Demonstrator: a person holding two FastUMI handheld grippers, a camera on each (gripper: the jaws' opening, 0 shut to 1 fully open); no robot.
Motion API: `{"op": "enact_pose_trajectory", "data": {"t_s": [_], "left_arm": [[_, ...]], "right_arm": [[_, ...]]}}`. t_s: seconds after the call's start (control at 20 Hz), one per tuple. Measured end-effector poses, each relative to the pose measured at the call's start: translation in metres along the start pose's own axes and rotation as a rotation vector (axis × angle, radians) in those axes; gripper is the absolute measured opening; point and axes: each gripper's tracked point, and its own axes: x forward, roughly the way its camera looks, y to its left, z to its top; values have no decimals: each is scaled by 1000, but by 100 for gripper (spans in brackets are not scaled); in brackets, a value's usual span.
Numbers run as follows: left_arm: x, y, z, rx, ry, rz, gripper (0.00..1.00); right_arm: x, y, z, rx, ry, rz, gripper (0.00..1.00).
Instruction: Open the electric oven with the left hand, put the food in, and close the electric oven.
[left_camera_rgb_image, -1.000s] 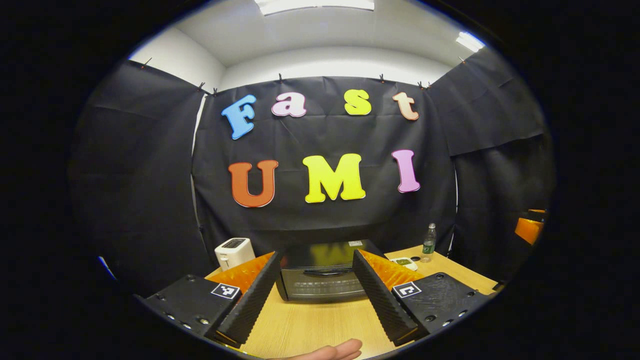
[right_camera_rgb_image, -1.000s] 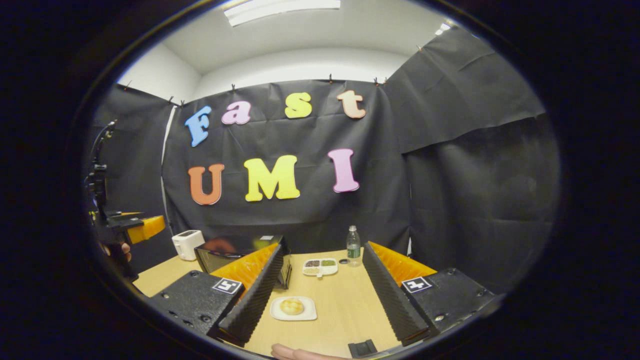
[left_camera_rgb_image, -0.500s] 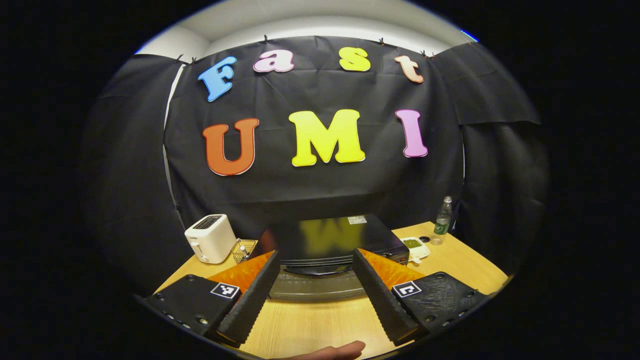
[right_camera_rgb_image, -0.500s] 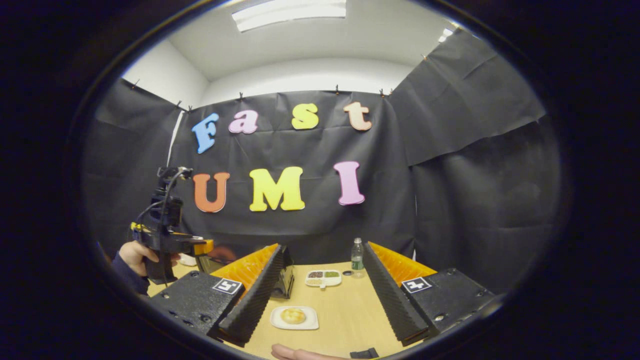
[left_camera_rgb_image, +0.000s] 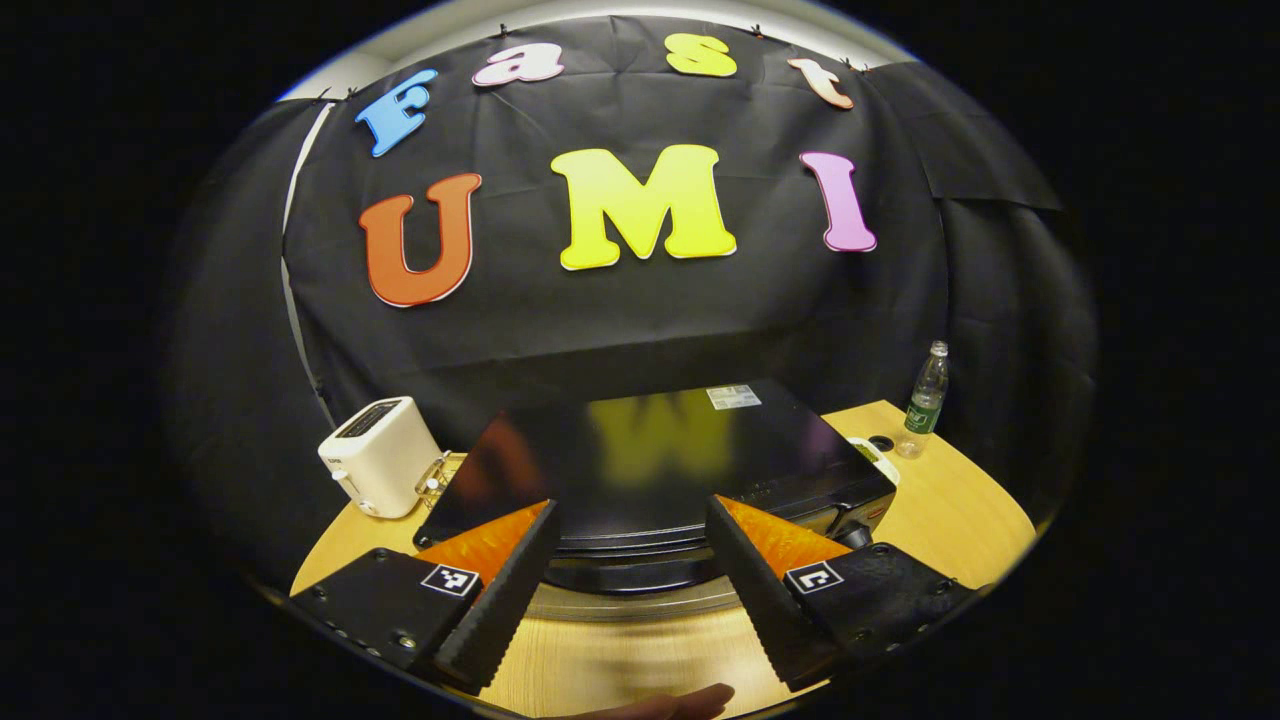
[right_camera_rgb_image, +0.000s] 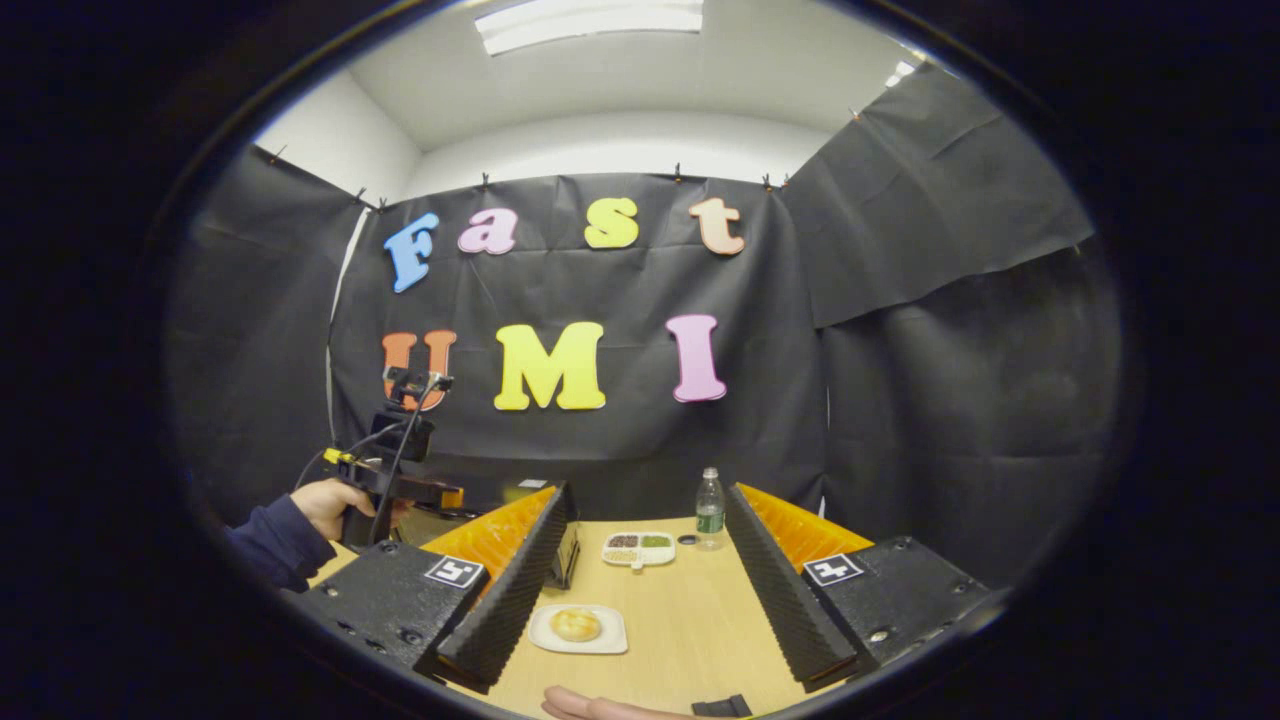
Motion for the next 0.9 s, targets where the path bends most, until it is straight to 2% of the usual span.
{"op": "enact_pose_trajectory", "data": {"t_s": [0.15, 0.3, 0.35, 0.5, 0.55, 0.6, 0.9], "left_arm": [[8, 0, -6, -14, 15, 2, 95], [7, -3, -14, -101, 28, -29, 96], [9, -4, -12, -114, 18, -35, 100], [9, -3, -15, -88, 22, -25, 99], [7, -3, -14, -102, 21, -19, 92], [4, -3, -19, -106, 47, -15, 99], [-13, -5, -24, -100, 56, 4, 99]], "right_arm": [[0, 0, -4, -9, 6, 6, 99], [-2, -2, -6, -11, 8, 2, 99], [-4, -3, -5, -11, 6, 3, 99], [-8, -8, -6, 1, -3, -4, 99], [-9, -9, -8, 4, 1, -6, 99], [-10, -10, -10, 6, 8, -8, 99], [-20, -7, -7, 0, 12, -4, 99]]}}
